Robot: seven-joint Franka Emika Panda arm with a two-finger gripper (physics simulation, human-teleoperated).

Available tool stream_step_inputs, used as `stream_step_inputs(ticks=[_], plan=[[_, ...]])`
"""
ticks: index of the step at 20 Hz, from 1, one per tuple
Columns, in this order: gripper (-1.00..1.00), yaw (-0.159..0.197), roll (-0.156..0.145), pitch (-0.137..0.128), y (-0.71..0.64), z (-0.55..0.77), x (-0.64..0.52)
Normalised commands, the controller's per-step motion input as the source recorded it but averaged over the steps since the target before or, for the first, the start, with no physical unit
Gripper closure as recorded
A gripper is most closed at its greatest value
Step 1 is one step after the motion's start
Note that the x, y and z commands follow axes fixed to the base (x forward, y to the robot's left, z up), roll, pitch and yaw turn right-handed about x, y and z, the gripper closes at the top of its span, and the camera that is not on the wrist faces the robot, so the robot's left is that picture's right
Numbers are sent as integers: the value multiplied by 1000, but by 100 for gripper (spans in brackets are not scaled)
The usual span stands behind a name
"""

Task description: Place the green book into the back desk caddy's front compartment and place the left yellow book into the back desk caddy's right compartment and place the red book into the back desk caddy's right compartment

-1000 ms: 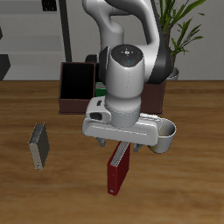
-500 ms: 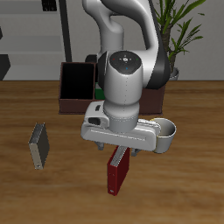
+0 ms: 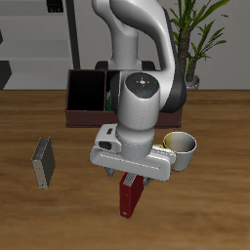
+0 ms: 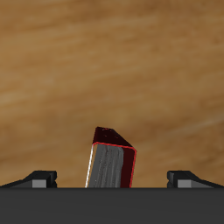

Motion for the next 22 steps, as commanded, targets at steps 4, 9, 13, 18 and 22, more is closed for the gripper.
stream_step_inputs(ticks=[4,9,13,18,22], plan=[[-100,-24,14,16,98,-121,-84],[-100,15,-28,33,-6,-137,-18],[100,-66,17,34,48,-76,-16],[100,3,15,-7,55,43,-32],[100,-16,10,-8,-3,76,-44]])
